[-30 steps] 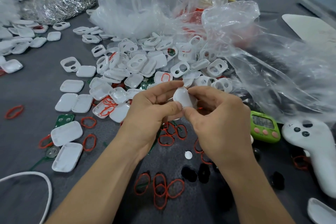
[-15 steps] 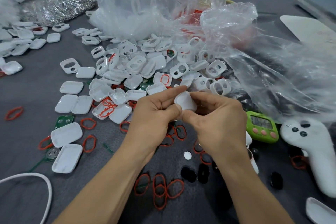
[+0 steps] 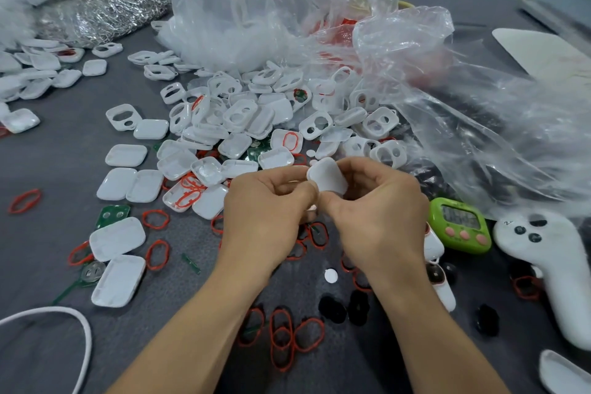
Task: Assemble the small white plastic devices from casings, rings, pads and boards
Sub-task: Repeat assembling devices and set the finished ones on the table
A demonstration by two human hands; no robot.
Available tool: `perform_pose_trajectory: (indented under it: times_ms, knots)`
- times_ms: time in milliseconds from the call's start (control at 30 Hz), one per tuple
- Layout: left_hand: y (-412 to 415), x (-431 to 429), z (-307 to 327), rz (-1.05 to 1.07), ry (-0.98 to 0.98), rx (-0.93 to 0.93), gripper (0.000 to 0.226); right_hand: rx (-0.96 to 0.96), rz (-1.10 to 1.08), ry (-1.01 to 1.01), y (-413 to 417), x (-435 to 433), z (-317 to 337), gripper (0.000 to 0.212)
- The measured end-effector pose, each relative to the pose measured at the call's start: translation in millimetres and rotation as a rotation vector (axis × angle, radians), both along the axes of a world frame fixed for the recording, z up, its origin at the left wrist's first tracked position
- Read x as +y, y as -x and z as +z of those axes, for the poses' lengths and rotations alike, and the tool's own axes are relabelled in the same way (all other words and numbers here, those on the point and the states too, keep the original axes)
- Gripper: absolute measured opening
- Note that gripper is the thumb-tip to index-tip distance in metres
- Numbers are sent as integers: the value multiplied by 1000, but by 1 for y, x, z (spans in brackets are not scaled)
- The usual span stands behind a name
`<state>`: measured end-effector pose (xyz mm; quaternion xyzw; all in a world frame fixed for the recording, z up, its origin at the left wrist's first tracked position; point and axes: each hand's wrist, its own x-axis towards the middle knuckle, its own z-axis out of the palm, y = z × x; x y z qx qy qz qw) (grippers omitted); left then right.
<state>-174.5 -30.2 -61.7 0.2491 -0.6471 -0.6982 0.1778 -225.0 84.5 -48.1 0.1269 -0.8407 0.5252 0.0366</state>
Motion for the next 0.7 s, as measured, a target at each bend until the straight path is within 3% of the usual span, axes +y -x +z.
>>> perform_pose_trajectory:
  times_ms: [100,333,533,700]
  knots:
    - [-3,0,4,61,153,-17,12,3,3,1,-2,0,1,25]
    - [-5,-5,6,103,138,33,25,-25,97,-64,-5,6,8,32]
    - [-7,-5,2,140,238,-6,20,-187,183,17,-1,9,-1,25]
    - [-6,-3,0,151,366,20,18,-283,254,132,1,5,-4,36]
